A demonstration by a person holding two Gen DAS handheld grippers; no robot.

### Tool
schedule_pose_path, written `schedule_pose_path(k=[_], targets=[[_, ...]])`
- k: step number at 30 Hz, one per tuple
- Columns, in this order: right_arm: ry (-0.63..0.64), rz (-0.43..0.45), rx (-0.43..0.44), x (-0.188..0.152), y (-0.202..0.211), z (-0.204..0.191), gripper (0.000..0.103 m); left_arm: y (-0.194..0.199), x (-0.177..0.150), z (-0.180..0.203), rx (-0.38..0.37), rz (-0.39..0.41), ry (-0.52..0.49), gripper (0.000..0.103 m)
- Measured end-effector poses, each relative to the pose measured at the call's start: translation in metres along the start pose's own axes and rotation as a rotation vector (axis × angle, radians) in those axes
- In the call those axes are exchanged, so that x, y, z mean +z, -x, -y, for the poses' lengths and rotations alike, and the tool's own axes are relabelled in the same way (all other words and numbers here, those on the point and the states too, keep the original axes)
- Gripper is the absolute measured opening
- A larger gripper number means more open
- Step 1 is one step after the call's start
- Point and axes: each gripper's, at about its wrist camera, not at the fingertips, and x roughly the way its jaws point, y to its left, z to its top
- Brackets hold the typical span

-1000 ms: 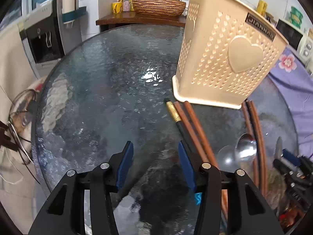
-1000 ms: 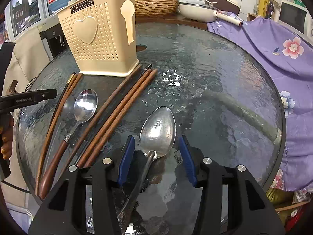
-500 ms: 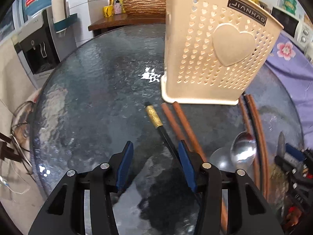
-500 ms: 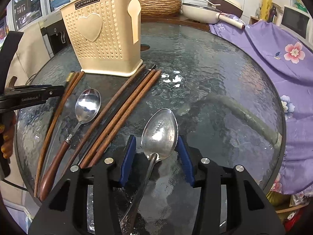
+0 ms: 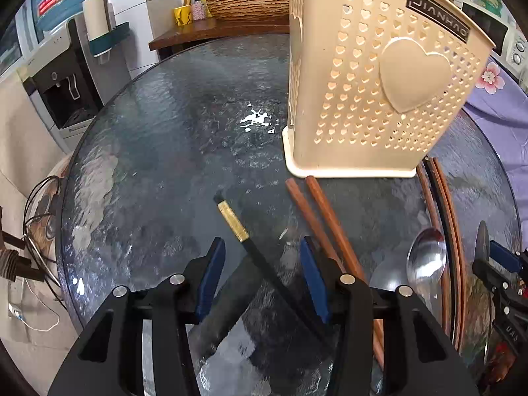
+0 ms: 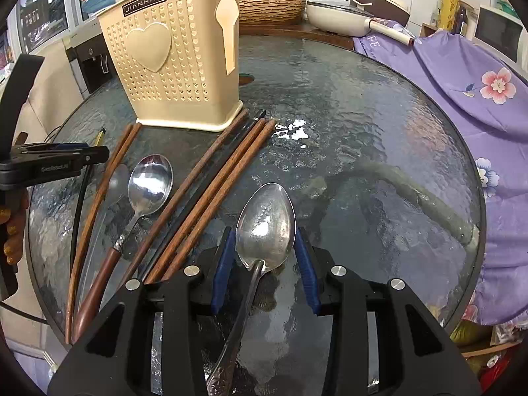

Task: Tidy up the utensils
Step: 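Grasp the large silver spoon with the right tool while the left tool grasps a gold-tipped dark chopstick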

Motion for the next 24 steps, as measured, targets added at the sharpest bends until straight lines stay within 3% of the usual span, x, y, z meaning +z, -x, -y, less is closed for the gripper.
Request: schedule_pose_path(k=[5,8,12,15,18,21,24], targets=[[0.0,-0.018,0.007,0.007,-0.004,0.001,0.038,-0.009,0.016,-0.003,-0.005,-0.023,-0.015,0.027],[-0.01,-0.043,0.032,0.012,-0.006,0.002,0.046,-0.012,0.021,-0.007,-0.02,-0.043,-0.011,0.027],[0.014,-0.044,0.007,0.014,-0.009,-0.002,0.046,-0.016,0.027,-0.007,-0.007,-0.058,-0.042,0.027],[0.014,-0.039,0.003,0.016,-0.012,-0.004,0.046,-0.018,0.031,-0.008,-0.012,-0.064,-0.035,0.027],[0.021,-0.037,0.005,0.018,-0.012,-0.006,0.038,-0.018,0.03,-0.002,-0.006,-0.061,-0.035,0.026],[0.027,-0.028,0.002,0.018,-0.011,-0.007,0.038,-0.017,0.028,-0.001,-0.004,-0.055,-0.034,0.013],[0.031,-0.021,0.003,0.018,-0.011,-0.006,0.037,-0.017,0.028,-0.004,-0.009,-0.05,-0.016,0.011]])
